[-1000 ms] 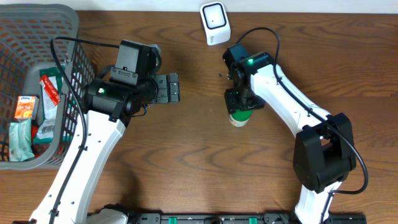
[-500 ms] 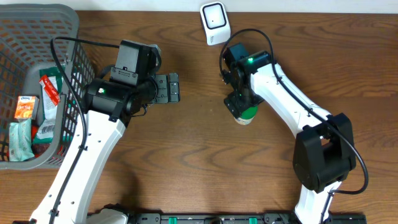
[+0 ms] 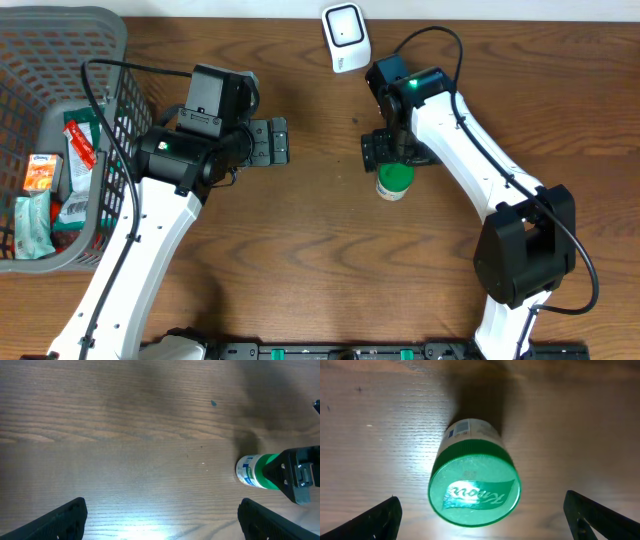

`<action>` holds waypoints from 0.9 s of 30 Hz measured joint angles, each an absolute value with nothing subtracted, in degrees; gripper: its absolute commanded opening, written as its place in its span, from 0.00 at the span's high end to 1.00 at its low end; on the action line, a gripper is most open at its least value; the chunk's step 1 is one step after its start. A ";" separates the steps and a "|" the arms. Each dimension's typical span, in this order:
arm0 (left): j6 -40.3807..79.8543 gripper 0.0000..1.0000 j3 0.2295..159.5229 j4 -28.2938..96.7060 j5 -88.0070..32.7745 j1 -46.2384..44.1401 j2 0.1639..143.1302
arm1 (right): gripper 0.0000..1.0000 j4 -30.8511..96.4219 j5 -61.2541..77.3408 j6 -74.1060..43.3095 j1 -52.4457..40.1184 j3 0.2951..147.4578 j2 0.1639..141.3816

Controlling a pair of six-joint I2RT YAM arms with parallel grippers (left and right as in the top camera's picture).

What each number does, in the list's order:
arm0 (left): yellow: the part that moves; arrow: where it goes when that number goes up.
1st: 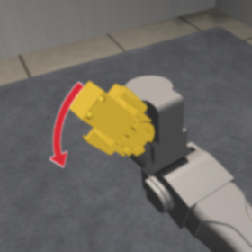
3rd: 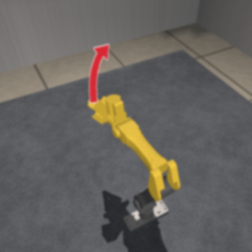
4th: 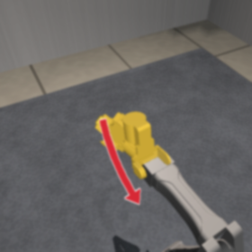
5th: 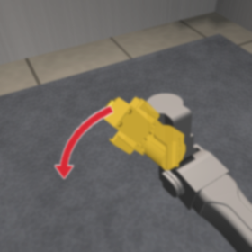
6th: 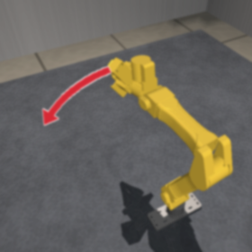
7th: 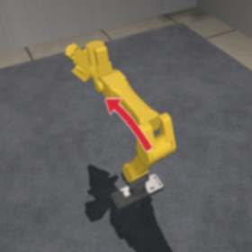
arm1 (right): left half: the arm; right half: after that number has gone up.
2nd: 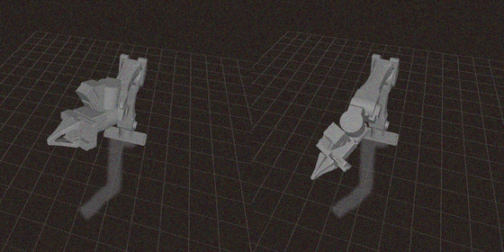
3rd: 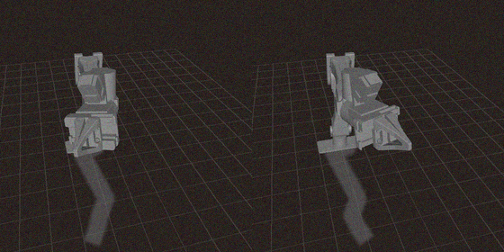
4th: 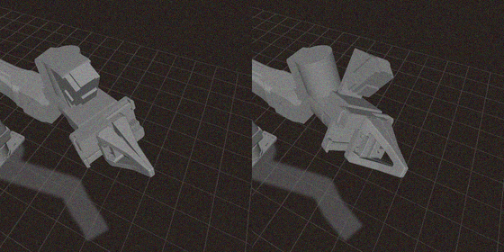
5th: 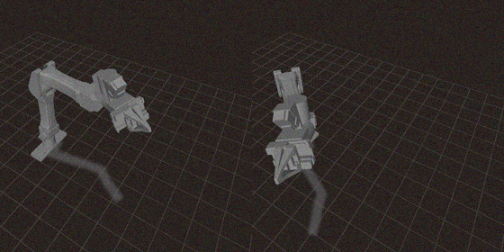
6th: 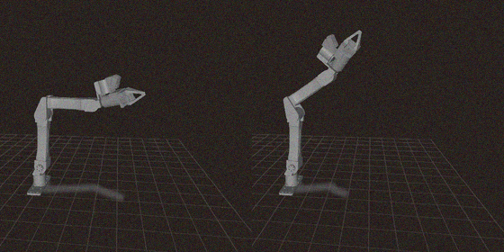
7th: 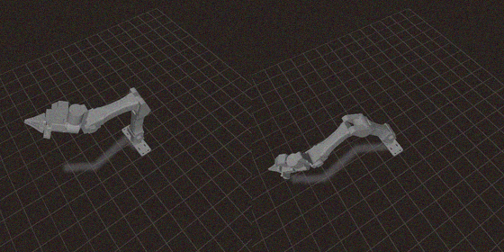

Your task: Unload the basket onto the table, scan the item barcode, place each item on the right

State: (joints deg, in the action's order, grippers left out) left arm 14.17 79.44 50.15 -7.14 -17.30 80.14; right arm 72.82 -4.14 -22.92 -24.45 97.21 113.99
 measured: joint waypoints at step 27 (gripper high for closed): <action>14.17 0.04 79.44 50.15 -7.14 -17.28 80.14 | 0.21 68.31 -1.80 -11.77 -24.45 89.93 113.97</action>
State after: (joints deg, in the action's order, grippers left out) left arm 14.17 79.44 50.15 -7.14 -17.28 80.14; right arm 68.31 -1.80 -11.77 -24.45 89.93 113.97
